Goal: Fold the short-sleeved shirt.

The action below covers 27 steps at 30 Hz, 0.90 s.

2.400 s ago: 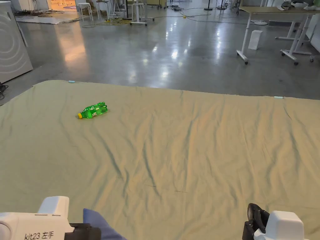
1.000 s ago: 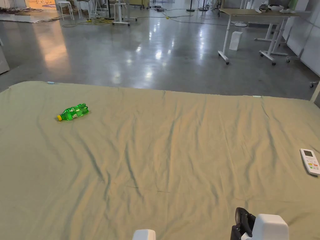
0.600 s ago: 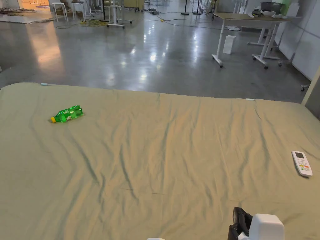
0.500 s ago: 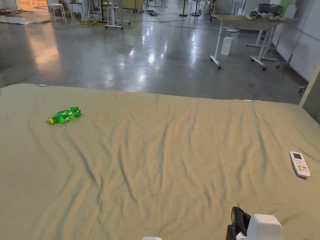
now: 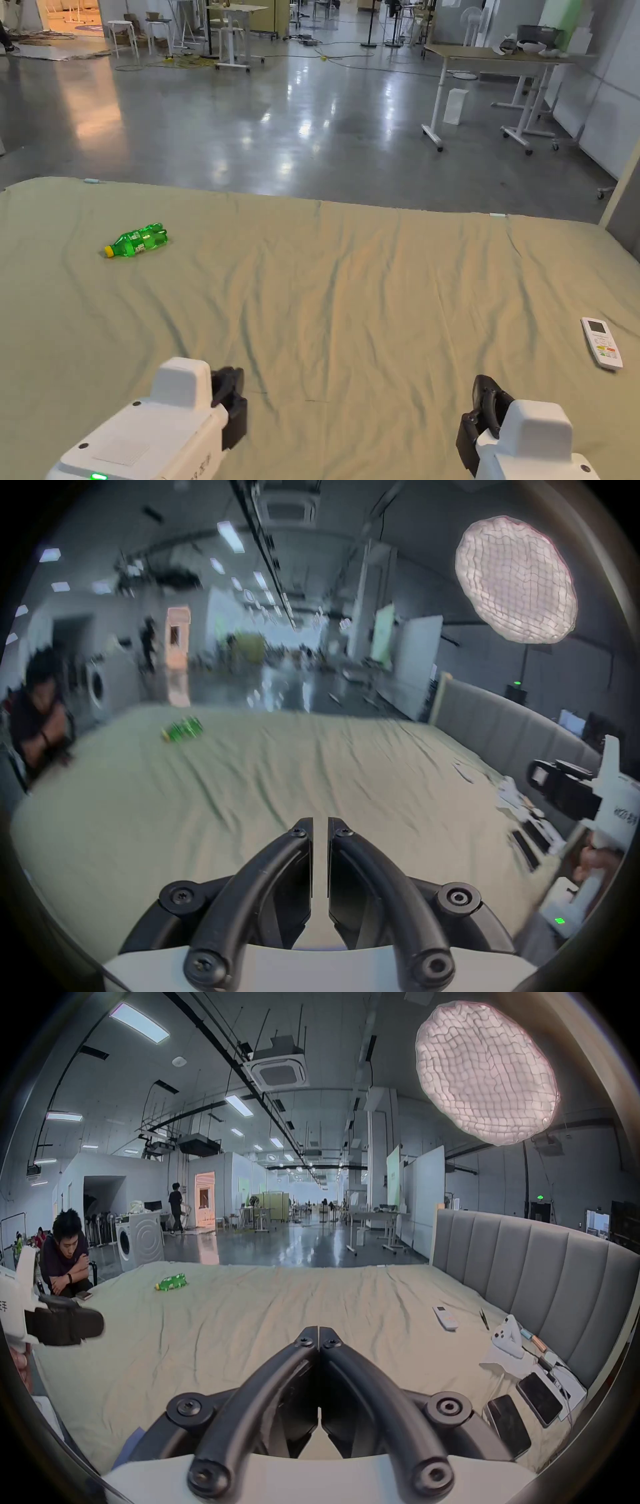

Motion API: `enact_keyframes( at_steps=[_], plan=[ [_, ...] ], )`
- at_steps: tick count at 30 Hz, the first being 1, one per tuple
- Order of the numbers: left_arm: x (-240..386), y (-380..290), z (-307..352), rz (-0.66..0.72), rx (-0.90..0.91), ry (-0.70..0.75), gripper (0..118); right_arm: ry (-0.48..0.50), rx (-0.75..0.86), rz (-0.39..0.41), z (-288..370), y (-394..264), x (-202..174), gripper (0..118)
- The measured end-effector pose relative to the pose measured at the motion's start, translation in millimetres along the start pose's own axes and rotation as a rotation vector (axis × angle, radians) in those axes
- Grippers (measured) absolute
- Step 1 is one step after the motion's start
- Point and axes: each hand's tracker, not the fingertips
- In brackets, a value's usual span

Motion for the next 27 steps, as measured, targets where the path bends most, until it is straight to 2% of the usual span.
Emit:
enact_keyframes(
  at_steps=[7, 14, 19, 23, 24, 27],
  plan=[
    [-28, 3, 4, -0.022, 0.153, 0.157, 8, -0.026, 0.056, 0.009, -8, 18, -5, 0],
    [-36, -2, 20, 0.011, 0.164, 0.204, 8, -0.016, 0.054, 0.041, -2, 20, -9, 0],
    [-55, -20, 22, 0.013, 0.119, 0.217, 8, 0.1, -0.063, 0.076, 16, -16, -31, 0],
    [-64, -35, 25, 0.033, 0.06, 0.226, 8, 0.214, -0.229, 0.084, 33, -67, -66, 0],
    [-64, -38, 28, 0.036, 0.045, 0.232, 8, 0.242, -0.211, 0.128, 35, -74, -74, 0],
    [-67, -50, 30, 0.055, -0.002, 0.225, 8, 0.304, -0.25, 0.16, 39, -107, -100, 0]
  ],
)
